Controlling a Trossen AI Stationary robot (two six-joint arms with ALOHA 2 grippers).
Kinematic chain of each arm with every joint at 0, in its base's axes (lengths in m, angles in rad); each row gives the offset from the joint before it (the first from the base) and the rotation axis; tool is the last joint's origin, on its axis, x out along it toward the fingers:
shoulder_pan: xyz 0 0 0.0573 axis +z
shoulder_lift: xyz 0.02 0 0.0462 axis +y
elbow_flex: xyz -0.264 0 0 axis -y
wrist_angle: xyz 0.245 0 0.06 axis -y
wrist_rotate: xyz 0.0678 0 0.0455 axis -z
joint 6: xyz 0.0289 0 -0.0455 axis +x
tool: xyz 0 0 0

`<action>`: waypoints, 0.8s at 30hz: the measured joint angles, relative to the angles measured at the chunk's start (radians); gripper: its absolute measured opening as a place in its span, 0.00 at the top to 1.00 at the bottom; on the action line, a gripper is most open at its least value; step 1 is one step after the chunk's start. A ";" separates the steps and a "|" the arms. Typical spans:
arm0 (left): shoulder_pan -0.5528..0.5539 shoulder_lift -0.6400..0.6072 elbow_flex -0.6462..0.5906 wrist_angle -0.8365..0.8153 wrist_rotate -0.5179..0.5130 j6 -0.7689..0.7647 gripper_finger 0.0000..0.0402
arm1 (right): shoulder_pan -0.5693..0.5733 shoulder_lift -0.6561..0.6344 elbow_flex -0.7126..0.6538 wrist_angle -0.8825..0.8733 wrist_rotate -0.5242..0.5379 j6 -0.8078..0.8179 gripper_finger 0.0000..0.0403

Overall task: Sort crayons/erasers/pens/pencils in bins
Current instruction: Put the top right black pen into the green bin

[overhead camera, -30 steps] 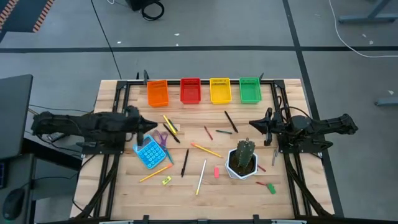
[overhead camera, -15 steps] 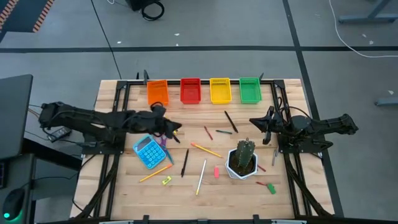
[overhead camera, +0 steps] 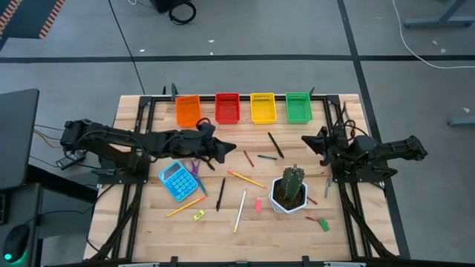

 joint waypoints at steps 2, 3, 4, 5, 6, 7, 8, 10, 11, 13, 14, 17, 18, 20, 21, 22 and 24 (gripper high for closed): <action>0.010 0.001 0.016 0.001 0.025 0.000 0.92 | 0.000 0.000 0.000 0.040 0.000 0.068 0.99; 0.015 0.001 0.024 0.005 0.028 0.004 0.91 | 0.000 0.000 0.000 0.064 0.000 0.098 0.99; 0.021 0.001 0.032 0.004 0.029 0.005 0.91 | 0.000 0.000 0.000 0.085 0.000 0.120 0.99; 0.026 0.001 0.041 0.002 0.031 0.006 0.90 | 0.000 0.000 0.000 0.101 0.001 0.128 0.99; 0.032 0.000 0.051 -0.001 0.031 0.012 0.90 | 0.000 0.000 0.000 0.116 0.002 0.130 0.99; 0.037 -0.005 0.061 -0.003 0.033 0.029 0.90 | 0.000 0.000 0.000 0.139 0.002 0.131 0.98; 0.043 -0.010 0.072 -0.002 0.044 0.049 0.89 | 0.000 0.001 0.002 0.166 0.002 0.131 0.98; 0.063 -0.014 0.097 0.005 0.098 0.085 0.88 | 0.000 0.017 0.035 0.162 0.014 0.131 0.94; 0.076 -0.017 0.108 -0.012 0.137 0.097 0.88 | 0.000 0.037 0.062 0.155 0.028 0.131 0.92; 0.103 -0.026 0.128 -0.059 0.211 0.106 0.86 | 0.000 0.097 0.130 0.115 0.070 0.128 0.85; 0.117 -0.026 0.146 -0.067 0.241 0.115 0.85 | 0.000 0.138 0.170 0.081 0.092 0.129 0.81; 0.151 -0.046 0.185 -0.139 0.304 0.160 0.81 | 0.000 0.297 0.298 -0.029 0.127 0.131 0.68; 0.163 -0.052 0.199 -0.159 0.322 0.180 0.80 | 0.000 0.356 0.344 -0.071 0.128 0.131 0.65; 0.182 -0.058 0.231 -0.175 0.355 0.216 0.78 | -0.002 0.485 0.441 -0.152 0.132 0.134 0.58; 0.193 -0.072 0.241 -0.207 0.378 0.239 0.77 | -0.005 0.552 0.491 -0.201 0.132 0.145 0.56; 0.203 -0.084 0.252 -0.231 0.407 0.266 0.77 | -0.013 0.623 0.541 -0.252 0.131 0.164 0.54; 0.220 -0.105 0.281 -0.239 0.450 0.314 0.76 | -0.036 0.760 0.647 -0.367 0.128 0.226 0.51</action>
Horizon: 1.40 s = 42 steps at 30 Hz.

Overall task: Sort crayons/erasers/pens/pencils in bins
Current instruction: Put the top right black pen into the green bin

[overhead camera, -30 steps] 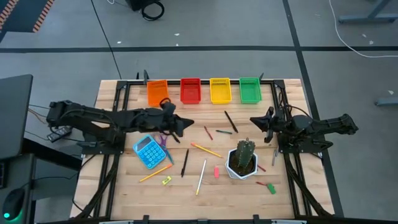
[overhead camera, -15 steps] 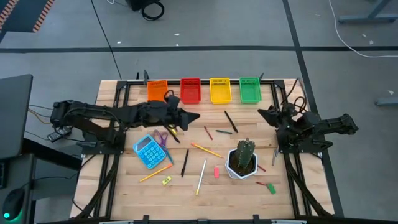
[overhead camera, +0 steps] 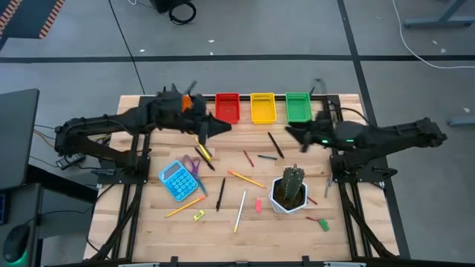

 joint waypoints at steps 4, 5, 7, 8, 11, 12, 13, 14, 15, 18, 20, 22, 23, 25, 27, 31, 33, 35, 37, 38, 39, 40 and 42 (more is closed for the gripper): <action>0.030 -0.060 0.048 -0.142 0.020 0.059 0.77 | -0.081 0.258 0.212 -0.218 -0.078 0.102 0.49; 0.036 -0.078 0.052 -0.182 0.020 0.075 0.77 | -0.107 0.318 0.269 -0.264 -0.108 0.117 0.49; 0.046 -0.114 0.055 -0.215 0.019 0.092 0.78 | -0.168 0.425 0.377 -0.375 -0.193 0.118 0.49; 0.049 -0.130 0.058 -0.220 0.019 0.103 0.78 | -0.196 0.477 0.434 -0.426 -0.238 0.107 0.49; 0.059 -0.176 0.057 -0.256 0.020 0.127 0.79 | -0.281 0.618 0.601 -0.579 -0.377 0.056 0.49; 0.059 -0.189 0.058 -0.258 0.019 0.132 0.79 | -0.305 0.659 0.654 -0.630 -0.415 0.042 0.49; 0.059 -0.199 0.057 -0.277 0.019 0.138 0.79 | -0.328 0.700 0.705 -0.685 -0.442 0.037 0.49; 0.059 -0.206 0.056 -0.287 0.016 0.145 0.79 | -0.348 0.739 0.753 -0.749 -0.466 0.035 0.49; 0.059 -0.214 0.056 -0.288 0.016 0.152 0.78 | -0.367 0.775 0.794 -0.814 -0.486 0.038 0.49; 0.058 -0.229 0.056 -0.311 0.011 0.159 0.78 | -0.409 0.861 0.877 -0.969 -0.526 0.059 0.49; 0.058 -0.232 0.056 -0.325 0.008 0.160 0.78 | -0.423 0.900 0.890 -1.032 -0.552 0.059 0.49; 0.058 -0.231 0.056 -0.324 0.008 0.160 0.78 | -0.427 0.927 0.876 -1.057 -0.570 0.059 0.49; 0.059 -0.231 0.056 -0.323 0.008 0.160 0.79 | -0.427 0.936 0.861 -1.059 -0.580 0.059 0.49; 0.058 -0.232 0.056 -0.323 0.008 0.160 0.79 | -0.423 0.954 0.831 -1.059 -0.601 0.046 0.49; 0.058 -0.232 0.056 -0.323 0.008 0.160 0.79 | -0.420 0.970 0.800 -1.053 -0.603 0.010 0.49; 0.060 -0.232 0.056 -0.321 -0.005 0.159 0.78 | -0.430 0.978 0.719 -1.016 -0.607 -0.035 0.49; 0.063 -0.232 0.056 -0.315 -0.016 0.159 0.78 | -0.444 0.973 0.677 -0.978 -0.608 -0.039 0.49; 0.063 -0.231 0.056 -0.308 -0.028 0.154 0.79 | -0.455 0.964 0.647 -0.945 -0.618 -0.039 0.49; 0.063 -0.231 0.056 -0.303 -0.051 0.146 0.80 | -0.463 0.954 0.630 -0.924 -0.626 -0.039 0.49; 0.063 -0.231 0.056 -0.304 -0.059 0.145 0.80 | -0.463 0.950 0.625 -0.920 -0.626 -0.041 0.49; 0.063 -0.231 0.056 -0.304 -0.066 0.144 0.80 | -0.463 0.949 0.624 -0.917 -0.626 -0.045 0.49; 0.063 -0.230 0.056 -0.304 -0.073 0.144 0.80 | -0.463 0.949 0.624 -0.913 -0.626 -0.051 0.49; 0.063 -0.229 0.056 -0.305 -0.087 0.143 0.80 | -0.462 0.949 0.628 -0.913 -0.626 -0.066 0.49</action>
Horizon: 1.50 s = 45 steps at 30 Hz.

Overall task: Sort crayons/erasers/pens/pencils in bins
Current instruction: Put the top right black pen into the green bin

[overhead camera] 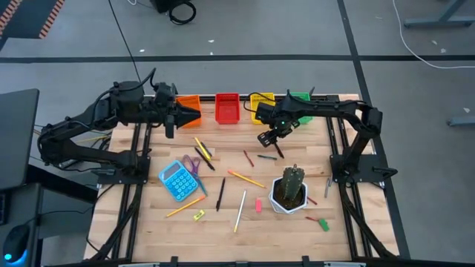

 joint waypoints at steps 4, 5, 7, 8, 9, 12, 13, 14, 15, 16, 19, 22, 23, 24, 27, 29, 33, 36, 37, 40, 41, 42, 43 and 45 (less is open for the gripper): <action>0.000 0.000 0.000 0.000 -0.024 -0.014 0.79 | 0.002 0.000 0.002 0.024 -0.001 -0.007 0.49; 0.000 0.000 0.000 0.000 -0.027 -0.020 0.78 | 0.002 0.000 0.002 0.024 -0.003 -0.007 0.49; 0.000 0.000 0.000 0.000 -0.029 -0.032 0.78 | 0.002 0.000 0.002 0.025 -0.005 -0.006 0.49; 0.000 0.000 0.000 -0.001 -0.029 -0.036 0.79 | 0.002 0.000 0.002 0.025 -0.004 -0.007 0.49; 0.000 0.001 0.000 -0.001 -0.029 -0.037 0.79 | 0.002 0.000 0.002 0.025 -0.004 -0.007 0.49; 0.000 0.001 0.000 -0.002 -0.029 -0.037 0.80 | 0.002 0.000 0.002 0.027 -0.004 -0.008 0.49; 0.000 0.001 0.000 -0.002 -0.029 -0.037 0.80 | 0.002 0.000 -0.003 0.038 -0.001 -0.010 0.49; 0.000 0.001 0.000 -0.002 -0.029 -0.037 0.80 | 0.002 -0.001 -0.010 0.050 0.006 -0.016 0.49; 0.000 0.001 0.000 -0.002 -0.029 -0.037 0.80 | 0.002 -0.001 -0.020 0.061 0.014 -0.026 0.49; 0.000 0.001 0.000 -0.002 -0.029 -0.037 0.80 | 0.002 -0.001 -0.033 0.074 0.018 -0.035 0.49; 0.000 0.002 0.000 -0.003 -0.029 -0.037 0.80 | -0.013 -0.001 -0.078 0.109 0.019 -0.034 0.49; 0.000 0.002 0.000 -0.012 -0.029 -0.036 0.80 | -0.027 -0.001 -0.114 0.107 0.020 -0.017 0.49; 0.000 0.002 0.000 -0.019 -0.029 -0.035 0.80 | -0.028 -0.001 -0.123 0.108 0.025 -0.016 0.49; 0.000 0.002 0.000 -0.024 -0.030 -0.032 0.80 | -0.027 -0.001 -0.133 0.107 0.027 -0.016 0.49; 0.000 0.010 0.000 -0.042 -0.045 -0.010 0.80 | -0.010 -0.001 -0.160 0.107 0.026 -0.017 0.49; 0.000 0.013 -0.002 -0.053 -0.048 -0.004 0.80 | 0.005 -0.001 -0.178 0.108 0.027 -0.016 0.49; 0.000 0.025 -0.001 -0.057 -0.052 -0.006 0.80 | 0.032 -0.001 -0.224 0.118 0.028 0.000 0.49; 0.000 0.036 -0.001 -0.054 -0.052 -0.008 0.80 | 0.045 -0.001 -0.261 0.152 0.011 0.023 0.49; 0.000 0.038 -0.001 -0.061 -0.053 -0.008 0.81 | 0.050 -0.001 -0.272 0.165 0.006 0.026 0.49; 0.000 0.042 -0.001 -0.067 -0.052 -0.009 0.81 | 0.056 -0.001 -0.300 0.198 0.000 0.048 0.49; 0.000 0.045 0.000 -0.067 -0.052 -0.010 0.81 | 0.056 -0.001 -0.307 0.203 0.000 0.054 0.50; 0.000 0.047 0.000 -0.070 -0.052 -0.012 0.81 | 0.056 -0.001 -0.312 0.210 0.000 0.057 0.50; 0.000 0.048 -0.001 -0.072 -0.052 -0.014 0.81 | 0.055 -0.001 -0.316 0.217 0.000 0.057 0.51; 0.000 0.047 -0.002 -0.070 -0.052 -0.015 0.81 | 0.055 -0.001 -0.318 0.226 0.002 0.057 0.53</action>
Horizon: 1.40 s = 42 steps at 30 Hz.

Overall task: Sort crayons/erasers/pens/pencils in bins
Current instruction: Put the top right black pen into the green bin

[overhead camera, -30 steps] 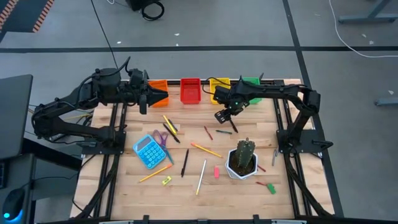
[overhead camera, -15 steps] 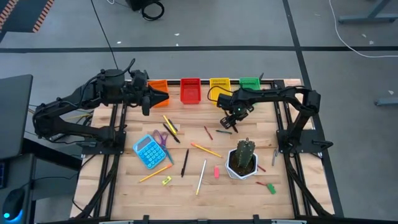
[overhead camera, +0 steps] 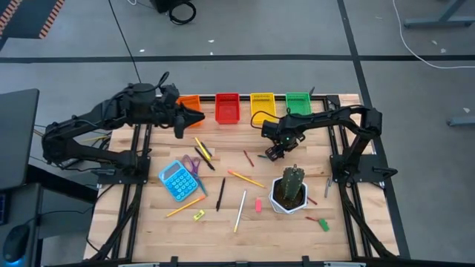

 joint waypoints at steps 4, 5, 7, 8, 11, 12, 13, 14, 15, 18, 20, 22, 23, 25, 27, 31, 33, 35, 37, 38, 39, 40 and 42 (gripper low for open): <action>0.000 0.002 0.000 0.000 0.000 -0.002 0.81 | 0.000 0.000 -0.001 0.033 0.002 0.000 0.60; 0.000 0.002 0.001 0.000 0.000 -0.002 0.81 | 0.000 0.000 -0.001 0.040 0.003 0.000 0.62; 0.000 0.001 0.000 0.000 0.000 -0.002 0.82 | 0.000 0.000 -0.001 0.051 0.003 0.001 0.66; 0.000 0.001 0.000 0.000 0.000 -0.002 0.82 | 0.000 0.000 -0.001 0.057 0.003 0.003 0.67; 0.000 0.001 0.001 0.000 0.000 -0.003 0.81 | 0.001 0.000 -0.001 0.058 0.004 0.000 0.71; 0.000 0.001 0.001 0.000 0.000 -0.003 0.81 | 0.001 0.000 -0.001 0.058 0.004 0.000 0.72; 0.000 0.001 0.001 0.000 0.000 -0.003 0.81 | 0.000 0.000 -0.001 0.058 0.005 0.000 0.73; 0.000 0.001 0.001 0.000 0.000 -0.003 0.81 | 0.000 0.000 -0.001 0.058 0.005 0.000 0.74; 0.000 0.001 0.001 0.000 0.000 -0.003 0.82 | 0.000 0.000 -0.001 0.058 0.005 0.000 0.74; 0.000 0.001 0.000 0.000 0.000 -0.003 0.82 | 0.000 0.000 -0.001 0.058 0.005 0.002 0.74; 0.000 0.001 0.001 0.000 0.000 -0.004 0.83 | 0.000 0.011 -0.001 0.062 0.004 0.004 0.74; 0.000 0.001 0.001 0.000 0.000 -0.004 0.83 | 0.002 0.029 -0.002 0.057 -0.004 0.008 0.74; 0.000 0.001 0.001 0.000 0.000 -0.004 0.83 | 0.005 0.035 0.000 0.061 -0.007 0.010 0.74; -0.001 0.001 0.001 0.000 0.000 -0.007 0.82 | 0.011 0.044 0.003 0.062 -0.002 0.013 0.74; -0.002 0.001 0.001 0.000 0.001 -0.022 0.82 | 0.014 0.044 0.003 0.062 0.013 0.025 0.74; -0.002 0.001 0.001 0.000 0.001 -0.030 0.83 | 0.014 0.045 0.002 0.063 0.024 0.046 0.75; -0.002 0.001 0.001 0.000 0.001 -0.030 0.83 | 0.014 0.045 0.002 0.063 0.024 0.048 0.77; -0.002 0.001 0.001 0.000 0.001 -0.030 0.83 | 0.014 0.045 0.002 0.064 0.025 0.048 0.79; -0.002 0.001 0.001 0.000 0.001 -0.030 0.83 | 0.014 0.045 0.002 0.064 0.025 0.047 0.82; -0.002 0.001 0.001 0.000 0.001 -0.031 0.83 | 0.014 0.045 0.002 0.064 0.025 0.046 0.84; -0.002 0.001 0.001 0.000 0.001 -0.031 0.83 | 0.014 0.046 0.002 0.064 0.024 0.046 0.85; -0.002 0.001 0.001 0.000 0.001 -0.031 0.83 | 0.014 0.046 0.002 0.063 0.024 0.046 0.86; -0.002 0.001 0.001 0.000 0.001 -0.031 0.82 | 0.014 0.046 0.002 0.062 0.025 0.046 0.87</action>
